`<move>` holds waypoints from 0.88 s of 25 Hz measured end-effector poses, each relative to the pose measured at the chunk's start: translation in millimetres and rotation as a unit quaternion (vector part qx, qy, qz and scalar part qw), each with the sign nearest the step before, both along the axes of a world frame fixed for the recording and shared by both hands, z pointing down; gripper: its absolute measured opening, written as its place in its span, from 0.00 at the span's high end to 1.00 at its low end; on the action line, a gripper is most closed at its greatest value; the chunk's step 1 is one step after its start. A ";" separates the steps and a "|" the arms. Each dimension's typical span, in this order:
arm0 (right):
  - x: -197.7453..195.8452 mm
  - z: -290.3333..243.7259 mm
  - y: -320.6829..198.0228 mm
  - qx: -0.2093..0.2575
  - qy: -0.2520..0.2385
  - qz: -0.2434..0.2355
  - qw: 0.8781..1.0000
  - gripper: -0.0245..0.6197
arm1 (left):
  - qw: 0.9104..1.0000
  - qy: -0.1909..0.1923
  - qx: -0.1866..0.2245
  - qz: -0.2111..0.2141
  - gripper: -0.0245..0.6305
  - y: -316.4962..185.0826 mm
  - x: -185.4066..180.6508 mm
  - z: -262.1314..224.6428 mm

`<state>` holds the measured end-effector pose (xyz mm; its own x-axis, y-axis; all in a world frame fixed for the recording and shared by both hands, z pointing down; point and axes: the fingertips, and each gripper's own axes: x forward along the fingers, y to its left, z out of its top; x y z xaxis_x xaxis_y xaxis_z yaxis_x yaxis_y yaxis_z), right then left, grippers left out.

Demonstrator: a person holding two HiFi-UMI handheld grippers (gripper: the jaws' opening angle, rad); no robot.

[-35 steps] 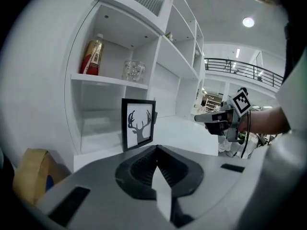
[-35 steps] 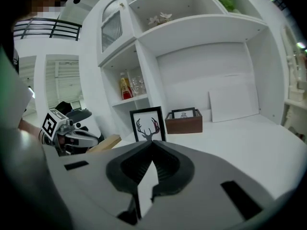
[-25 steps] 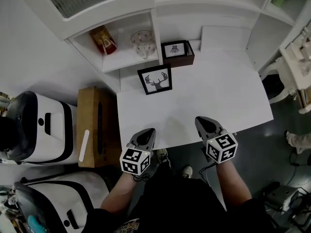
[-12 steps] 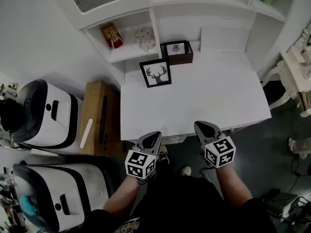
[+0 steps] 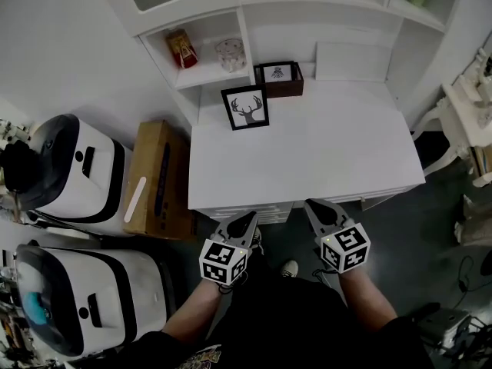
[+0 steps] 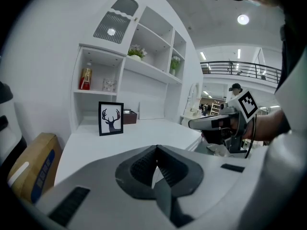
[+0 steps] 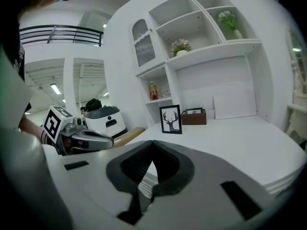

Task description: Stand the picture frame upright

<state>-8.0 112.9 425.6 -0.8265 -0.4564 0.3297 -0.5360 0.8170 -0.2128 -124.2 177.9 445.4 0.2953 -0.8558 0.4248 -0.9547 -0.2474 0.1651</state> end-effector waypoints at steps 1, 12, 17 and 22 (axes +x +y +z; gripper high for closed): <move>0.6 0.1 4.0 0.001 0.000 -0.001 1.000 0.96 | 1.000 -0.001 0.000 0.000 0.95 2.5 1.1 0.4; -1.4 1.8 25.1 0.005 0.001 -0.013 1.000 0.96 | 1.000 -0.009 0.009 -0.007 0.95 17.4 3.2 -2.6; -5.8 1.1 33.3 0.004 0.002 -0.021 1.000 0.96 | 1.000 -0.007 0.007 -0.011 0.95 25.0 1.8 -2.2; -10.4 -1.5 37.9 0.006 0.002 -0.026 1.000 0.96 | 1.000 -0.007 0.012 -0.010 0.95 25.3 -0.5 -5.2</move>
<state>-18.4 150.8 424.1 -0.8482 -0.4161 0.3277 -0.4929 0.8465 -0.2011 -124.7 203.1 440.2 0.2718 -0.8715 0.4082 -0.9618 -0.2314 0.1463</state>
